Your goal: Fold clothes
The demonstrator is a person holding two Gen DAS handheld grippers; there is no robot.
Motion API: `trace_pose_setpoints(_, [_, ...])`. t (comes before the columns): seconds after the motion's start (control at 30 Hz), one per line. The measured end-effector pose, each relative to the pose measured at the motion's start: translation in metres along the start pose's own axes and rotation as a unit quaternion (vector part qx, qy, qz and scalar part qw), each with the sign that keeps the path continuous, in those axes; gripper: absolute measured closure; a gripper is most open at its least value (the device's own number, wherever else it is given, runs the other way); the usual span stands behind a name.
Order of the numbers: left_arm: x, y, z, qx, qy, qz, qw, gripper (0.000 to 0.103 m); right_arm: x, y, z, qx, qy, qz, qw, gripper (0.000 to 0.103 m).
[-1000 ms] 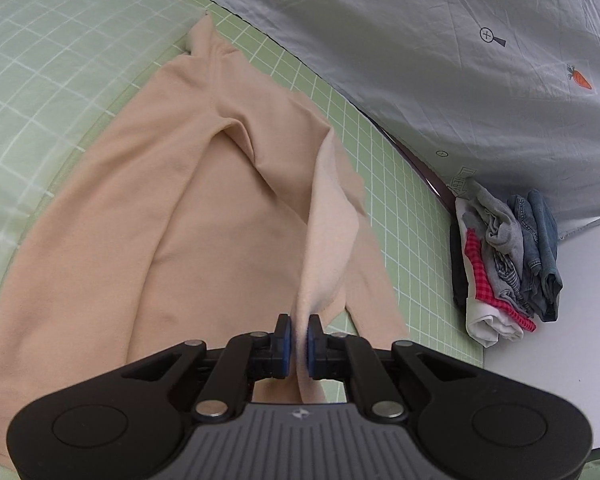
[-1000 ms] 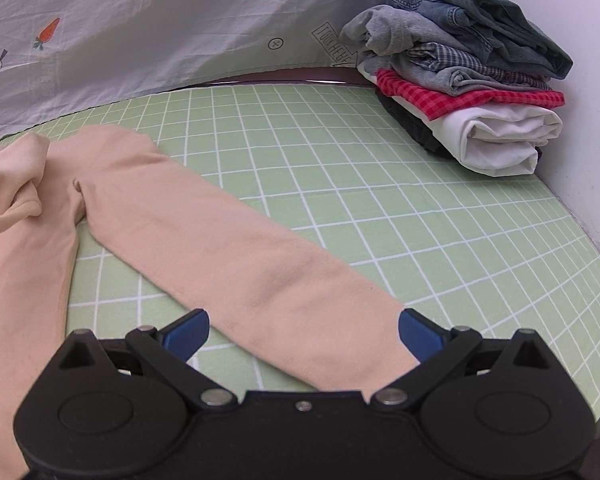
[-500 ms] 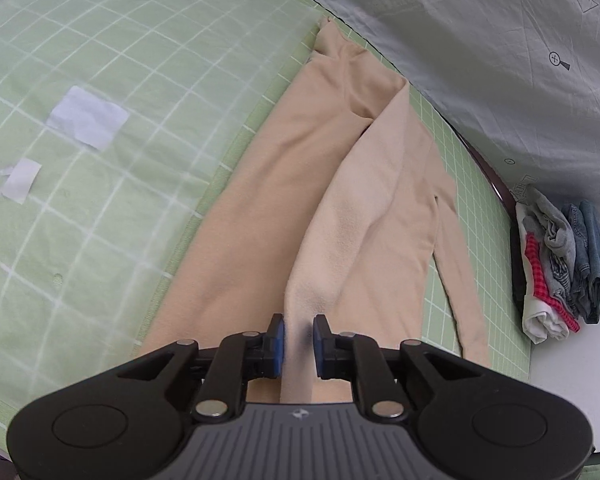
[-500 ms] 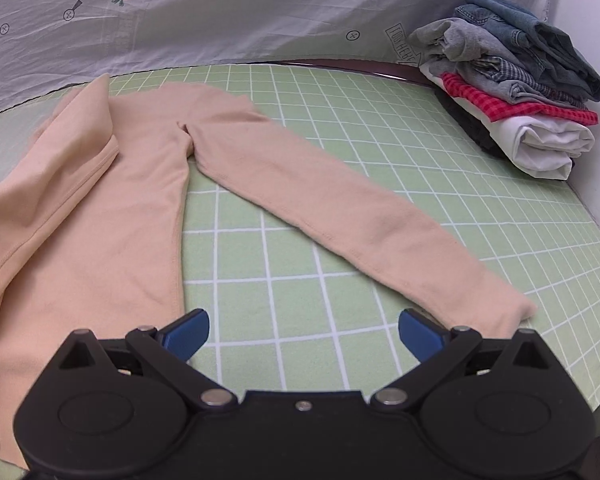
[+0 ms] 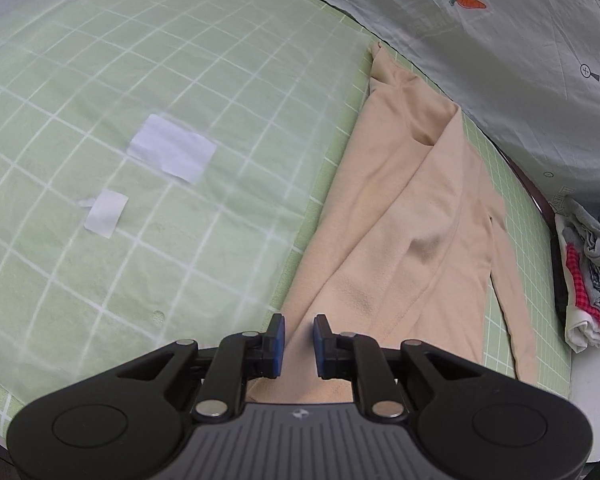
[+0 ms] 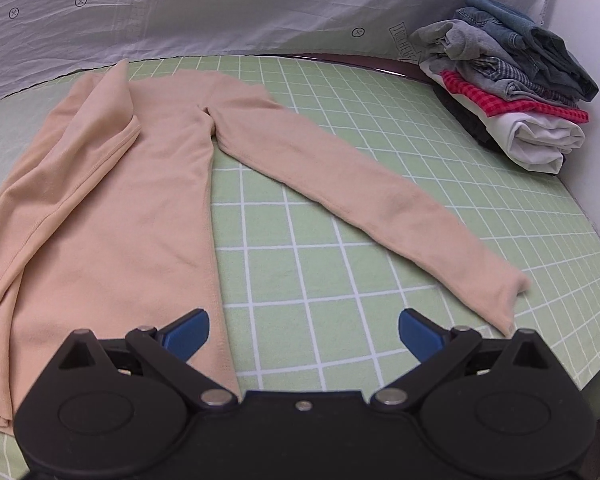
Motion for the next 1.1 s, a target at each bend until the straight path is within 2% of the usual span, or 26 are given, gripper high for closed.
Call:
trace_pose_setpoints(0.17, [0.003,-0.006,0.003,0.012,0.013,-0.002,0.9998,0.086,-0.014,-0.009,-0.021,-0.044,0.028,0.002,0.999,0.003])
trace_pose_setpoints(0.27, [0.004,-0.009,0.002,0.016,0.02,-0.005,0.9997,0.086,-0.026,-0.015,-0.045,-0.089,0.046,-0.002,0.995,0.014])
trace_pose_setpoints(0.33, [0.005,-0.008,0.0,0.013,0.02,-0.008,0.9997,0.086,-0.033,-0.018,-0.064,-0.125,0.058,-0.01,0.99,0.028])
trace_pose_setpoints(0.37, [0.005,-0.008,-0.001,0.012,0.02,-0.01,0.9997,0.086,-0.036,-0.02,-0.074,-0.144,0.064,-0.015,0.987,0.032])
trace_pose_setpoints(0.43, [0.006,-0.006,-0.001,0.013,0.02,-0.013,0.9996,0.086,-0.04,-0.021,-0.094,-0.185,0.078,-0.036,0.979,0.057])
trace_pose_setpoints(0.47, [0.007,-0.007,-0.001,0.014,0.023,-0.013,0.9996,0.086,-0.04,-0.022,-0.102,-0.206,0.088,-0.048,0.973,0.062])
trace_pose_setpoints(0.53, [0.006,-0.009,0.0,0.015,0.027,-0.012,0.9994,0.086,-0.039,-0.024,-0.118,-0.24,0.103,-0.068,0.963,0.082])
trace_pose_setpoints(0.57, [0.004,-0.01,0.0,0.017,0.029,-0.011,0.9994,0.086,-0.038,-0.026,-0.125,-0.255,0.11,-0.077,0.958,0.085])
trace_pose_setpoints(0.7, [0.0,-0.013,0.004,0.03,0.035,-0.005,0.9989,0.086,-0.033,-0.032,-0.151,-0.307,0.132,-0.109,0.936,0.085])
trace_pose_setpoints(0.77, [0.0,-0.011,0.005,0.03,0.041,-0.011,0.9987,0.086,-0.031,-0.032,-0.157,-0.302,0.126,-0.114,0.938,0.082])
trace_pose_setpoints(0.8, [0.001,-0.009,0.006,0.028,0.044,-0.015,0.9985,0.086,-0.03,-0.031,-0.16,-0.301,0.125,-0.118,0.938,0.076])
trace_pose_setpoints(0.87, [0.004,-0.005,0.006,0.019,0.052,-0.026,0.9981,0.086,-0.029,-0.028,-0.162,-0.301,0.126,-0.125,0.937,0.075])
trace_pose_setpoints(0.9, [0.006,-0.002,0.005,0.014,0.054,-0.031,0.9979,0.086,-0.03,-0.028,-0.162,-0.306,0.13,-0.126,0.935,0.078])
trace_pose_setpoints(1.0, [0.008,0.003,0.003,0.005,0.057,-0.041,0.9975,0.086,-0.031,-0.027,-0.159,-0.32,0.14,-0.129,0.928,0.098])
trace_pose_setpoints(1.1, [0.011,0.007,-0.001,-0.009,0.054,-0.05,0.9972,0.086,-0.033,-0.027,-0.157,-0.334,0.151,-0.132,0.921,0.101])
Point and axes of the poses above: each gripper's, at about its wrist camera, not at the fingertips, and y roughly the way its jaws point, z to its right, x to its underside, the point moved 9 cm from there along y, roughly the way its jaws point, and after that the axes turned 15 degrees about x, right-handed, at the moved point
